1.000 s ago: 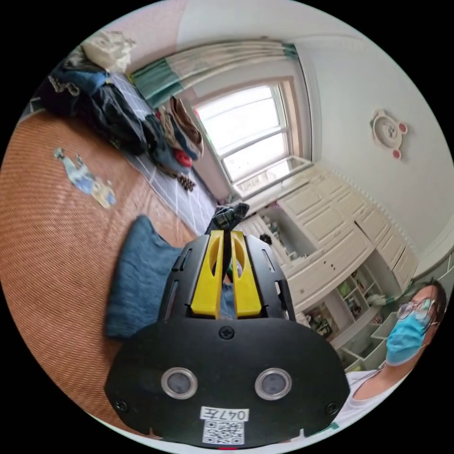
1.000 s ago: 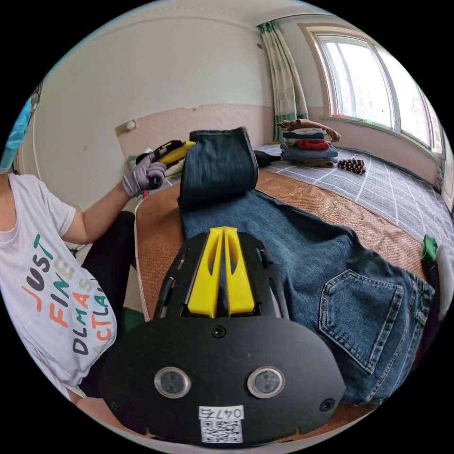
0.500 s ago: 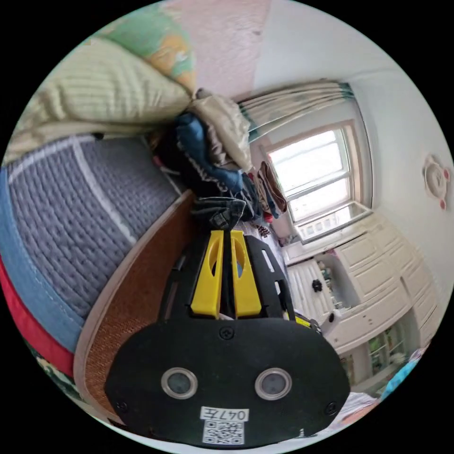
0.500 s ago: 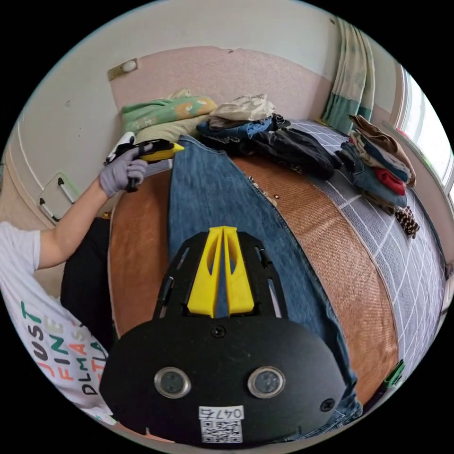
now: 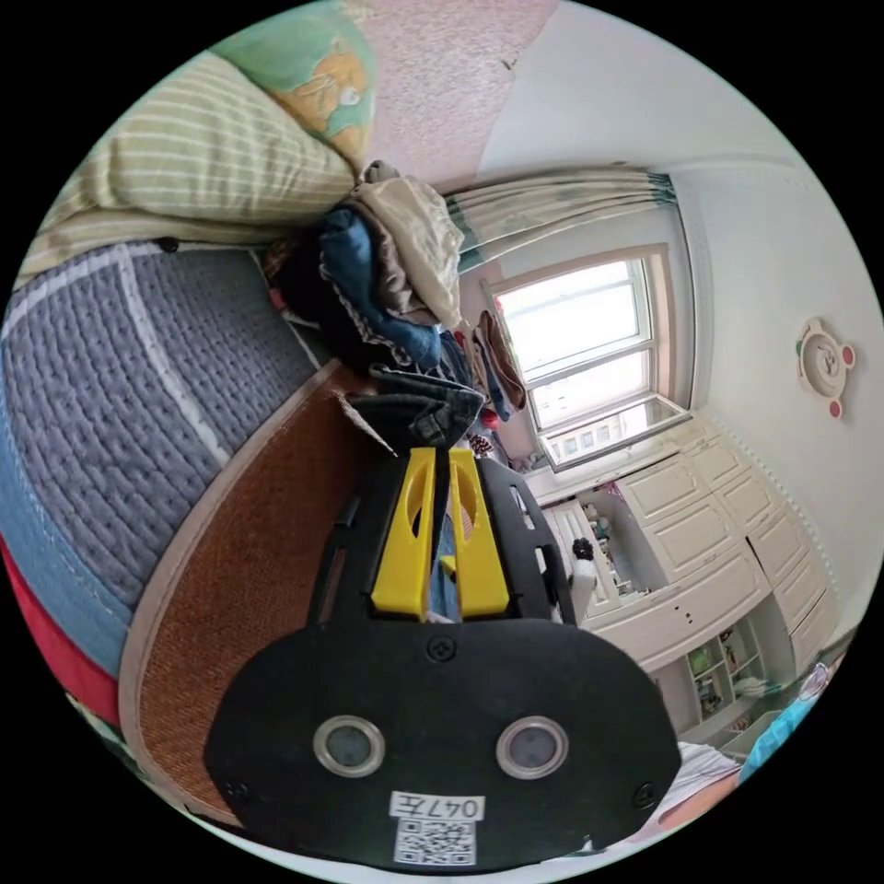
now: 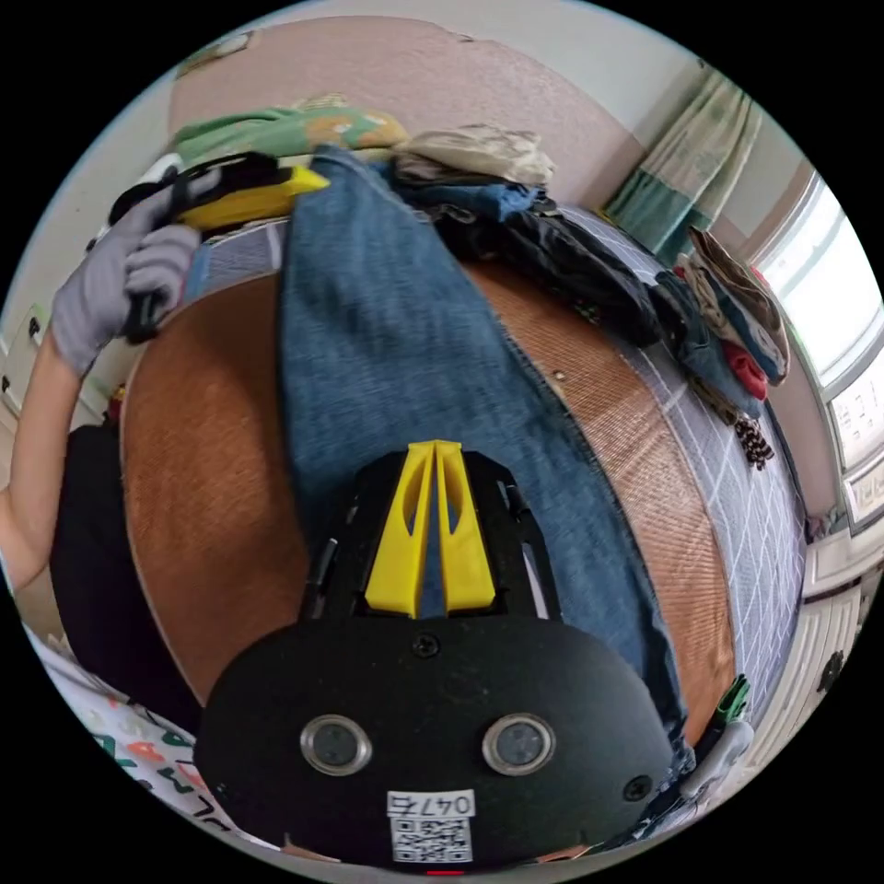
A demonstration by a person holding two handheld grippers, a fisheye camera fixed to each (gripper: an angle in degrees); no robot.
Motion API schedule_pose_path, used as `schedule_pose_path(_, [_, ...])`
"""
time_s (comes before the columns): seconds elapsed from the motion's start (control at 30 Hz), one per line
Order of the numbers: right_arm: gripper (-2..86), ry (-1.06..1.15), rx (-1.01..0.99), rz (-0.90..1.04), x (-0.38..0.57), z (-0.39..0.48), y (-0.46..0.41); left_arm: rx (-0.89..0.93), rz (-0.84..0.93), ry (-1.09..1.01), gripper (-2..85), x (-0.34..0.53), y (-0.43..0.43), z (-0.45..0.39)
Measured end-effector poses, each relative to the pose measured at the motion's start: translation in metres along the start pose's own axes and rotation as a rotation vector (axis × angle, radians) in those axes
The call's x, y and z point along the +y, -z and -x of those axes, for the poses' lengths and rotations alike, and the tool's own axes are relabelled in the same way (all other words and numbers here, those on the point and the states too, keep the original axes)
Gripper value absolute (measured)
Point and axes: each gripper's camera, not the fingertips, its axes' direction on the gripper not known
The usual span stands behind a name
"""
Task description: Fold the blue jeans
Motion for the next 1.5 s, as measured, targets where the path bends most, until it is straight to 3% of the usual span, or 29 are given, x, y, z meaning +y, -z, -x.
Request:
schedule_pose_path(0.23, [-0.6, -0.051, -0.041, -0.135, 0.122, 0.070, 0.057, 0.032, 0.020, -0.266, -0.4, 0.009, -0.022, -0.126])
schedule_pose_path(0.37, [-0.6, -0.272, -0.103, -0.249, 0.227, 0.000, 0.110, 0.036, 0.159, -0.519, -0.1, 0.047, -0.091, -0.256])
schedule_pose_path(0.5, [-0.9, -0.534, -0.031, -0.319, 0.351, -0.075, 0.149, -0.082, 0.328, -0.766, 0.8, 0.155, -0.202, -0.372])
schedule_pose_path(0.63, [-1.2, -0.765, -0.007, -0.322, 0.493, -0.126, 0.166, -0.254, 0.455, -0.746, 3.1, 0.256, -0.302, -0.377])
schedule_pose_path(0.7, [-1.2, -0.808, -0.004, -0.328, 0.540, -0.133, 0.171, -0.219, 0.603, -0.617, 6.2, 0.291, -0.335, -0.354])
schedule_pose_path(0.8, [-0.8, -0.849, -0.001, -0.329, 0.595, -0.140, 0.168, -0.031, 0.636, -0.507, 11.1, 0.306, -0.317, -0.349])
schedule_pose_path(0.87, [0.8, -0.867, -0.067, -0.362, 0.618, -0.150, 0.155, -0.006, 0.656, -0.569, 12.3, 0.314, -0.295, -0.365])
schedule_pose_path(0.97, [4.9, -0.877, -0.184, -0.355, 0.624, -0.166, 0.124, -0.057, 0.641, -0.683, 12.0, 0.293, -0.247, -0.390])
schedule_pose_path(1.1, [7.8, -0.933, -0.309, -0.335, 0.628, -0.184, 0.080, -0.193, 0.422, -0.705, 8.3, 0.205, -0.167, -0.382])
schedule_pose_path(1.23, [8.9, -1.021, -0.342, -0.287, 0.625, -0.211, 0.035, -0.114, 0.369, -0.632, 5.2, 0.161, -0.133, -0.347])
schedule_pose_path(1.33, [6.6, -1.050, -0.327, -0.218, 0.616, -0.222, 0.013, -0.003, 0.411, -0.555, 2.3, 0.153, -0.123, -0.331])
schedule_pose_path(1.4, [3.6, -1.022, -0.327, -0.213, 0.611, -0.223, 0.008, 0.033, 0.542, -0.597, -0.2, 0.158, -0.134, -0.346])
schedule_pose_path(1.5, [1.5, -0.976, -0.348, -0.258, 0.609, -0.219, 0.015, -0.090, 0.602, -0.655, -0.8, 0.173, -0.145, -0.362])
